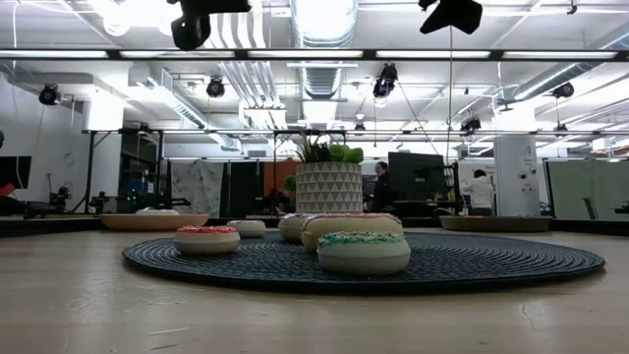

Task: Pick & Place donuts
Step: Put the large purple donut on the pink plate

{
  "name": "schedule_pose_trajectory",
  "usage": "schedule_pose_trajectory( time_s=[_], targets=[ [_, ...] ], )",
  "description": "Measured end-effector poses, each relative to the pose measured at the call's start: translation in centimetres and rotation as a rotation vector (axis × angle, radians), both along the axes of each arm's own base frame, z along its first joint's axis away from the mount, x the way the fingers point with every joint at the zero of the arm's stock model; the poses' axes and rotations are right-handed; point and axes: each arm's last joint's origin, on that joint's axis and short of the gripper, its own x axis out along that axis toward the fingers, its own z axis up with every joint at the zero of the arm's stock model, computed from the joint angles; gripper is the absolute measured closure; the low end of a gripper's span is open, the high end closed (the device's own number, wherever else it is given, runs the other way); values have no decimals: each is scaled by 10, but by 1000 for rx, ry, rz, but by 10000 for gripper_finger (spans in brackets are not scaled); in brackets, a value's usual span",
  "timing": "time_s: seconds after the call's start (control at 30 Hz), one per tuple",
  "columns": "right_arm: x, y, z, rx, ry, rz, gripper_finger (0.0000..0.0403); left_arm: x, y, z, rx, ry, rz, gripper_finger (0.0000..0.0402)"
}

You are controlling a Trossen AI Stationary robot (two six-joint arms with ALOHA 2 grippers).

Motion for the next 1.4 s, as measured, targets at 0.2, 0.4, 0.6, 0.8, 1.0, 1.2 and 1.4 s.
schedule_pose_trajectory(
  time_s=[0.2, 0.4, 0.6, 0.8, 1.0, 1.2, 1.4],
  targets=[
    [0, 0, 0, 0, -1, 0, 177, 5, 0, -3, -78, 10, 0, 377],
    [0, 0, 0, 0, -1, 0, 177, 15, -2, -3, -119, -32, -71, 290],
    [-1, 0, 0, -1, -4, 0, 177, 28, -1, -4, -112, -39, -87, 203],
    [-7, 1, 5, -4, -22, 0, 177, 40, 0, 4, -26, -34, -140, 171],
    [-13, 2, 6, -5, -17, -2, 177, 55, 0, 18, 83, 63, -222, 170],
    [-14, 1, 6, -26, -13, -21, 177, 71, 1, 26, 210, 261, -313, 170],
    [-14, 1, 6, -32, -11, -21, 177, 89, 0, 26, 319, 351, -402, 170]
  ],
)
